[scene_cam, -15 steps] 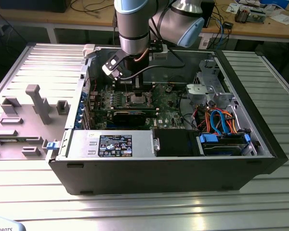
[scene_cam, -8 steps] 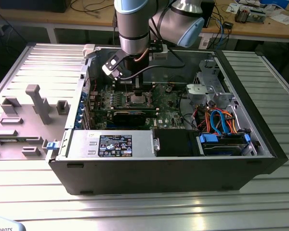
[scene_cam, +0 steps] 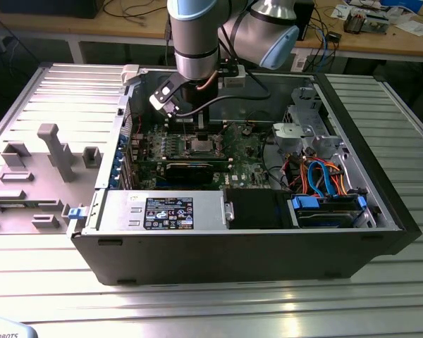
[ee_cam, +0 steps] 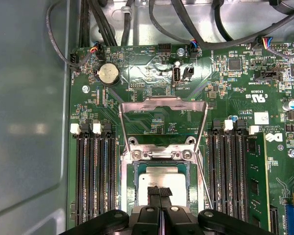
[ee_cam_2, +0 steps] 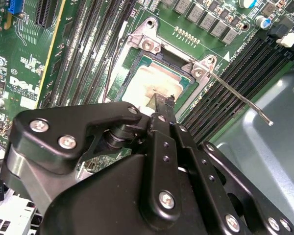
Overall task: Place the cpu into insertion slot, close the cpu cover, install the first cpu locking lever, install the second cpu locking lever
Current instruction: 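Close the cpu cover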
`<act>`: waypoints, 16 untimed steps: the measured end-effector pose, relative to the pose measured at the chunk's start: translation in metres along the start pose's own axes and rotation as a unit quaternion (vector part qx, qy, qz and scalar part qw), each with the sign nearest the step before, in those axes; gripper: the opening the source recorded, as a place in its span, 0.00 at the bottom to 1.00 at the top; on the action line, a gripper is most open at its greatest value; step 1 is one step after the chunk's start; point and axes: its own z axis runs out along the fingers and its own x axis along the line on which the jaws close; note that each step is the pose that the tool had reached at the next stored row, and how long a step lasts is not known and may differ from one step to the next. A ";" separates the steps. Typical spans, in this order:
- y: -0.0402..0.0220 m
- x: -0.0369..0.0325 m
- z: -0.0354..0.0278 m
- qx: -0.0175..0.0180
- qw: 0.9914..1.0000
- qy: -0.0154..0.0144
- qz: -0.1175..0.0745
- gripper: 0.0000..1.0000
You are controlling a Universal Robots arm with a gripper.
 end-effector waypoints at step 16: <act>0.0014 0.0005 -0.0112 0.018 1.000 0.000 0.001 0.11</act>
